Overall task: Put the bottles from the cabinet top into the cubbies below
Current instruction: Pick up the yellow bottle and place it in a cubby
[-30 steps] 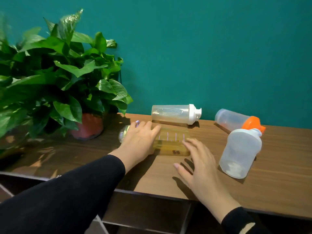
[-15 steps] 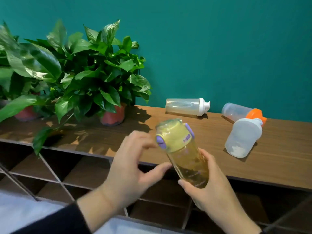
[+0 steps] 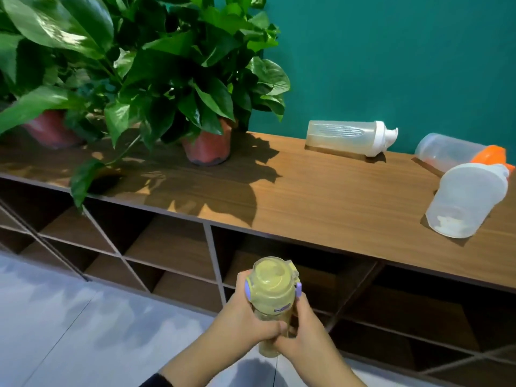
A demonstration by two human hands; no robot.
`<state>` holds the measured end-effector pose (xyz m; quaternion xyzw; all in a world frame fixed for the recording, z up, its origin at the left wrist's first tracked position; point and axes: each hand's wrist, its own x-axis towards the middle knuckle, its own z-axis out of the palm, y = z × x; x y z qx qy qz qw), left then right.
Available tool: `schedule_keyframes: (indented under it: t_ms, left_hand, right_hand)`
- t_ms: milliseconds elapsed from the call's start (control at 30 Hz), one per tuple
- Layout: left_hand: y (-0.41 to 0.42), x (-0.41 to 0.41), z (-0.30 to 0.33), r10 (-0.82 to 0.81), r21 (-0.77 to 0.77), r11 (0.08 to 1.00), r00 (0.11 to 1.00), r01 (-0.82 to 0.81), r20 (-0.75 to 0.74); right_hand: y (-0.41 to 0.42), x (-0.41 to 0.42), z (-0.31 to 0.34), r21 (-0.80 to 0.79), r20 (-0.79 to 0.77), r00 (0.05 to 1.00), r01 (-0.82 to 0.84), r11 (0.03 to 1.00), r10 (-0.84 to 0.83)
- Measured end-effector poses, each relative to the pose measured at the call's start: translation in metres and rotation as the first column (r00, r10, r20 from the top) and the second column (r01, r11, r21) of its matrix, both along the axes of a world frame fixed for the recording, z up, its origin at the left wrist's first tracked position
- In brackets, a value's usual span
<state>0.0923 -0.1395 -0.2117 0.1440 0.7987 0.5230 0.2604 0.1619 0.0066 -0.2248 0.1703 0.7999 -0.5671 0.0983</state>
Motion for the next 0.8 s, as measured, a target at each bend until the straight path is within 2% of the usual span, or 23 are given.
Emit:
schedule_keyframes:
  t_ms: [67, 200, 333, 533, 700, 800]
  left_hand:
    - [0.003, -0.020, -0.015, 0.017, -0.021, 1.000, 0.999, -0.017, -0.028]
    - [0.015, -0.052, -0.044, 0.161, -0.031, 0.986, 0.983, -0.165, -0.091]
    - [0.026, -0.073, -0.059, 0.259, -0.035, 0.964, 0.961, -0.263, -0.098]
    - [0.035, -0.095, -0.066, 0.287, -0.091, 0.950, 0.952, -0.297, -0.110]
    - [0.034, -0.103, -0.071, 0.305, -0.090, 0.946, 0.949, -0.312, -0.085]
    - [0.034, -0.103, -0.071, 0.320, -0.086, 0.941, 0.944, -0.327, -0.081]
  right_hand:
    - [0.000, -0.020, -0.014, 0.009, -0.004, 1.000, 0.011, 1.000, -0.011]
    - [0.005, -0.060, -0.041, 0.015, 0.008, 0.998, 0.060, 0.998, -0.060]
    - [0.007, -0.093, -0.064, 0.115, 0.032, 0.996, 0.078, 0.990, -0.082]
    - [0.007, -0.111, -0.078, 0.207, 0.082, 0.993, 0.071, 0.976, -0.090]
    - [0.006, -0.119, -0.091, 0.087, 0.045, 0.995, 0.089, 0.992, -0.094]
    - [0.007, -0.116, -0.092, 0.181, 0.070, 0.995, 0.052, 0.982, -0.066]
